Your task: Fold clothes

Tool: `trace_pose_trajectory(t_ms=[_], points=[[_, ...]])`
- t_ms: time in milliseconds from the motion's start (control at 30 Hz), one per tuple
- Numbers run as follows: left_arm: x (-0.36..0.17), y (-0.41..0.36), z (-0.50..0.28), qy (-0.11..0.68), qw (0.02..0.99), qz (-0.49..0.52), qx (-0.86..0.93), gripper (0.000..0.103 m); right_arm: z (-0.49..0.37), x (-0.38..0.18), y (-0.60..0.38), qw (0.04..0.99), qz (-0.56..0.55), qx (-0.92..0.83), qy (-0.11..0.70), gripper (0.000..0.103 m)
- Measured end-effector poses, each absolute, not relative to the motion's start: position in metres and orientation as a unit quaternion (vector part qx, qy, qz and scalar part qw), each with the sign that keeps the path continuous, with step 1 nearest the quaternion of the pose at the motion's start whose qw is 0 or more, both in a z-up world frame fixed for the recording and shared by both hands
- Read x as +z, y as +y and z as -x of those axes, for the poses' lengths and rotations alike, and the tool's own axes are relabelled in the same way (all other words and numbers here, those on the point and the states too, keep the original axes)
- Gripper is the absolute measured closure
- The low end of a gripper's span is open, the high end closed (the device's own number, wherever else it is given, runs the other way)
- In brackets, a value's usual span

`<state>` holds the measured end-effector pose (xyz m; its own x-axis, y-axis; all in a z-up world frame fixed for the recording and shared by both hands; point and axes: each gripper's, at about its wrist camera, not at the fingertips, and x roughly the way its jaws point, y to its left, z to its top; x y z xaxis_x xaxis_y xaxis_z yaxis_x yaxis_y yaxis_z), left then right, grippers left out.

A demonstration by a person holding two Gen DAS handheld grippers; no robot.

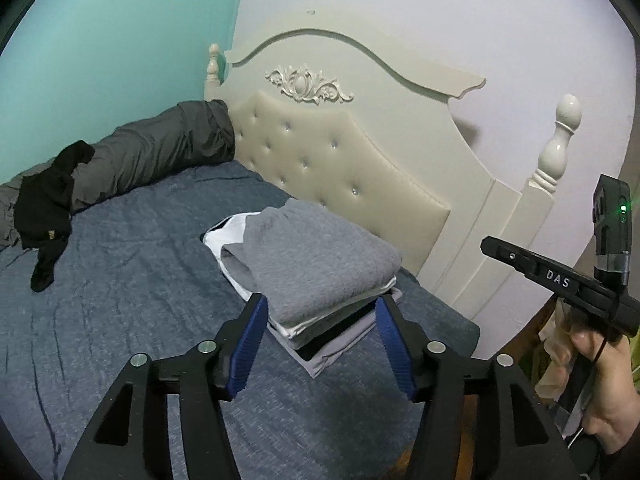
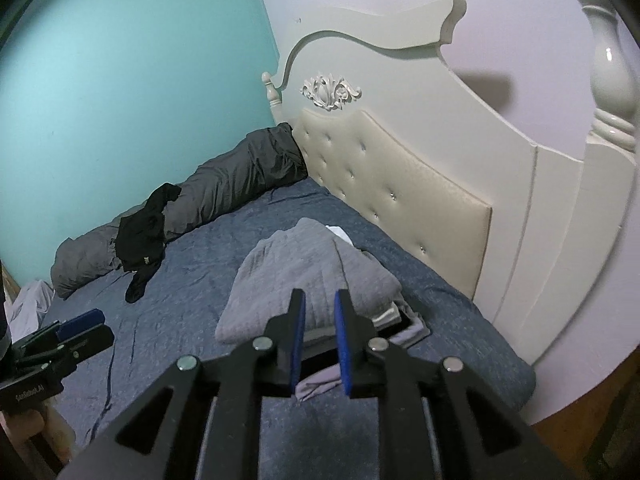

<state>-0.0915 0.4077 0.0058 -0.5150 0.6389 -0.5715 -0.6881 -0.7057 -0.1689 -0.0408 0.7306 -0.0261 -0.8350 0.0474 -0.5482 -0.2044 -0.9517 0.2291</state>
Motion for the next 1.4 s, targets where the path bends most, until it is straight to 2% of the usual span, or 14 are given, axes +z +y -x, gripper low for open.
trace_pose_trajectory(t_ms=[200, 300, 367, 433, 600, 667, 800, 1033, 1333, 1400], points=[[0.01, 0.392, 0.073, 0.043, 0.382, 0.303, 0.872, 0.032, 0.018, -0.021, 0.712, 0.073, 0.283, 0.948, 0.124, 0.081], [0.011, 0.386, 0.065, 0.048, 0.383, 0.297, 0.873, 0.03, 0.007, -0.022, 0.707, 0.073, 0.282, 0.948, 0.13, 0.073], [0.012, 0.381, 0.06, 0.045, 0.385, 0.295, 0.873, 0.028, 0.0, -0.022, 0.703, 0.072, 0.282, 0.948, 0.13, 0.061], [0.013, 0.376, 0.056, 0.041, 0.387, 0.292, 0.874, 0.024, -0.006, -0.022, 0.699, 0.073, 0.281, 0.948, 0.127, 0.055], [0.017, 0.364, 0.042, 0.04, 0.391, 0.285, 0.874, 0.019, -0.022, -0.021, 0.687, 0.075, 0.278, 0.95, 0.119, 0.053], [0.019, 0.358, 0.036, 0.04, 0.393, 0.281, 0.875, 0.017, -0.03, -0.019, 0.681, 0.077, 0.273, 0.952, 0.116, 0.046], [0.025, 0.344, 0.024, 0.034, 0.394, 0.273, 0.877, 0.007, -0.045, -0.017, 0.671, 0.071, 0.27, 0.953, 0.119, 0.043], [0.027, 0.322, 0.007, 0.039, 0.396, 0.266, 0.878, 0.001, -0.073, -0.017, 0.652, 0.077, 0.261, 0.954, 0.124, 0.026], [0.023, 0.299, -0.007, 0.042, 0.391, 0.269, 0.879, 0.0, -0.1, -0.019, 0.629, 0.098, 0.248, 0.956, 0.123, 0.005], [0.022, 0.295, -0.009, 0.038, 0.392, 0.273, 0.878, 0.0, -0.104, -0.02, 0.625, 0.102, 0.246, 0.956, 0.123, 0.004]])
